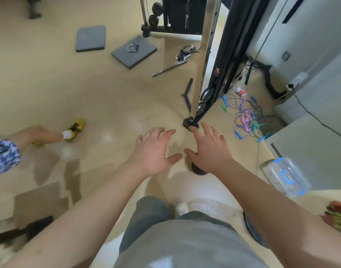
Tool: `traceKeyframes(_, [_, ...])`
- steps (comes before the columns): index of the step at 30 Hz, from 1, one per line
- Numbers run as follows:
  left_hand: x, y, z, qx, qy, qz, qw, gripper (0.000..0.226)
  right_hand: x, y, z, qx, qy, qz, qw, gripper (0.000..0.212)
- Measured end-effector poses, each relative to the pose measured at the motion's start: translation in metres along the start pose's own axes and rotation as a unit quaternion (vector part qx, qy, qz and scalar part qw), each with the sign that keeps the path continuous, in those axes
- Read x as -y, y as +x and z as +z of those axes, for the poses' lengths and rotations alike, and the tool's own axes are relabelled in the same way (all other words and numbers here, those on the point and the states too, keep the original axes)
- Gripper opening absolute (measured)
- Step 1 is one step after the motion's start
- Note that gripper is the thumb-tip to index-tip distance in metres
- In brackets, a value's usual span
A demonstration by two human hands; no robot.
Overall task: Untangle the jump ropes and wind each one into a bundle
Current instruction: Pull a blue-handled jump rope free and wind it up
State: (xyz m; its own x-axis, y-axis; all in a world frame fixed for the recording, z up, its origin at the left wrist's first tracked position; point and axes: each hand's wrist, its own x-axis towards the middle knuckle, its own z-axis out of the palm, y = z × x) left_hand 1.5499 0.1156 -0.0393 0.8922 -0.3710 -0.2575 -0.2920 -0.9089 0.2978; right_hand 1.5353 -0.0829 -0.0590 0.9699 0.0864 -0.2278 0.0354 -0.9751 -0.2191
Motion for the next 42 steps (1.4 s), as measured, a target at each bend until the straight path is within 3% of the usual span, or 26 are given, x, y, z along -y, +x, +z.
traceKeyframes(11, [-0.008, 0.258, -0.034, 0.062, 0.046, 0.143, 0.987, 0.08, -0.094, 0.156, -0.031, -0.008, 0.035, 0.167, 0.985, 0.073])
traceKeyframes(19, [-0.087, 0.385, -0.048, 0.12, 0.091, 0.333, 0.931, 0.078, -0.158, 0.2, -0.074, -0.06, 0.087, 0.332, 0.937, 0.071])
traceKeyframes(24, [-0.152, 0.43, -0.045, 0.138, 0.112, 0.391, 0.903, 0.077, -0.217, 0.204, -0.081, -0.086, 0.092, 0.391, 0.912, 0.073])
traceKeyframes(30, [-0.234, 0.485, -0.018, 0.173, 0.142, 0.371, 0.901, 0.076, -0.316, 0.216, -0.084, -0.097, 0.104, 0.392, 0.909, 0.071])
traceKeyframes(42, [-0.39, 0.589, 0.04, 0.18, 0.109, 0.263, 0.942, 0.074, -0.533, 0.242, -0.101, -0.014, 0.108, 0.335, 0.936, 0.073])
